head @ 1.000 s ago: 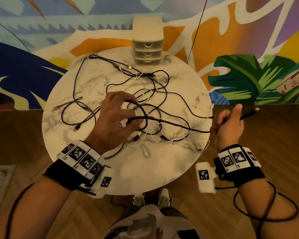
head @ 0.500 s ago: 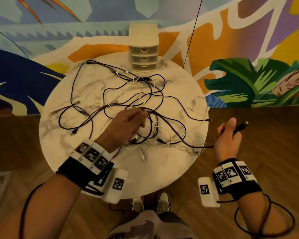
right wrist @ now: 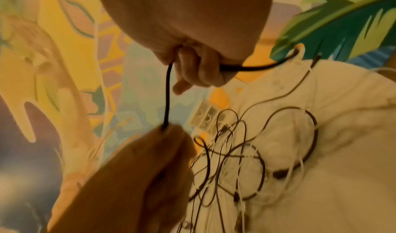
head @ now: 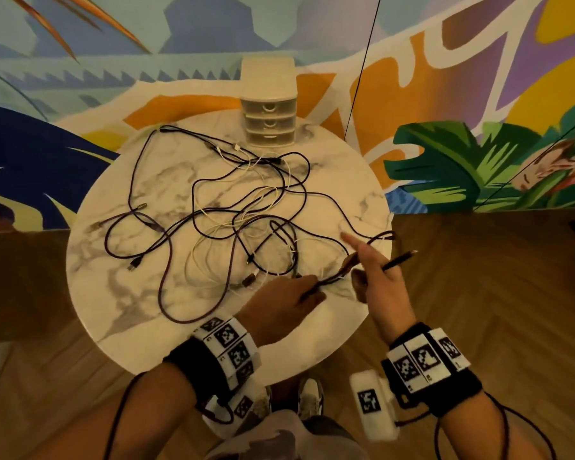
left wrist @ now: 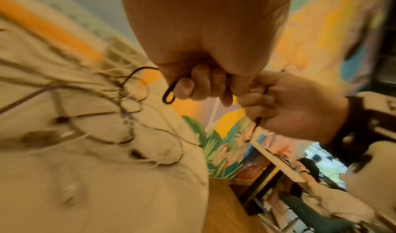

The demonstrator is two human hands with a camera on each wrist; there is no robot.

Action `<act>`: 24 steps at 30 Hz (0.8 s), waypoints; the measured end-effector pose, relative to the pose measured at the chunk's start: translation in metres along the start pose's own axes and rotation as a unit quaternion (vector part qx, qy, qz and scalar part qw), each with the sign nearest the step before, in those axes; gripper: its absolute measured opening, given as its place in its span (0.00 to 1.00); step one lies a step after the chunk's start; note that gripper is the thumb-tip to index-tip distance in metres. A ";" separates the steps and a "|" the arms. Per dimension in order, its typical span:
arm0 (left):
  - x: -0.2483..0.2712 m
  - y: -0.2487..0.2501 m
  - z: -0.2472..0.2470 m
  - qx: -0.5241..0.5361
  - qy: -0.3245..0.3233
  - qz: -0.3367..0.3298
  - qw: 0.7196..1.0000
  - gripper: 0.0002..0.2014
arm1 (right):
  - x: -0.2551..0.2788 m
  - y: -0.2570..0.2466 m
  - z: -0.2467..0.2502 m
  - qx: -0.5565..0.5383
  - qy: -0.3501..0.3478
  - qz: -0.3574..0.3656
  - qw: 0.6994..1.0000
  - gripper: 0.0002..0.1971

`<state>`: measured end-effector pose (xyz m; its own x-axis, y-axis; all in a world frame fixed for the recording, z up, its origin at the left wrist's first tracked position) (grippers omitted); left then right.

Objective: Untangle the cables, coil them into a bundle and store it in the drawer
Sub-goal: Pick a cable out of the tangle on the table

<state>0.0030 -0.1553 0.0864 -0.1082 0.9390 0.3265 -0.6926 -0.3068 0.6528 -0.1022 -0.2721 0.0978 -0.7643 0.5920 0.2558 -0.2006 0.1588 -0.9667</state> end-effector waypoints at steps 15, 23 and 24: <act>0.019 -0.106 0.094 0.130 0.303 0.143 0.933 0.13 | -0.034 -0.027 0.081 -0.298 0.235 0.065 0.923 0.22; -0.028 0.020 0.063 -0.253 0.111 0.001 0.961 0.11 | -0.018 -0.015 -0.029 0.028 -0.104 -0.001 0.994 0.19; -0.028 0.024 0.053 -0.261 0.103 -0.022 0.960 0.11 | -0.023 -0.017 -0.030 0.037 -0.098 -0.005 0.994 0.18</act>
<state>0.0269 -0.1969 0.1294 -0.1716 0.9766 0.1297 -0.9569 -0.1966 0.2136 -0.0634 -0.2649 0.1089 -0.8657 0.4235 0.2670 -0.2475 0.1017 -0.9635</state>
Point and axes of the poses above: each hand's wrist, its own x-axis away from the middle knuckle, its own z-axis out of the back of the hand, y = z × x, the point moved 4 cm from there along -x, towards the middle knuckle, and after that the axes turned 13 degrees about -y, right-handed, at the moved point
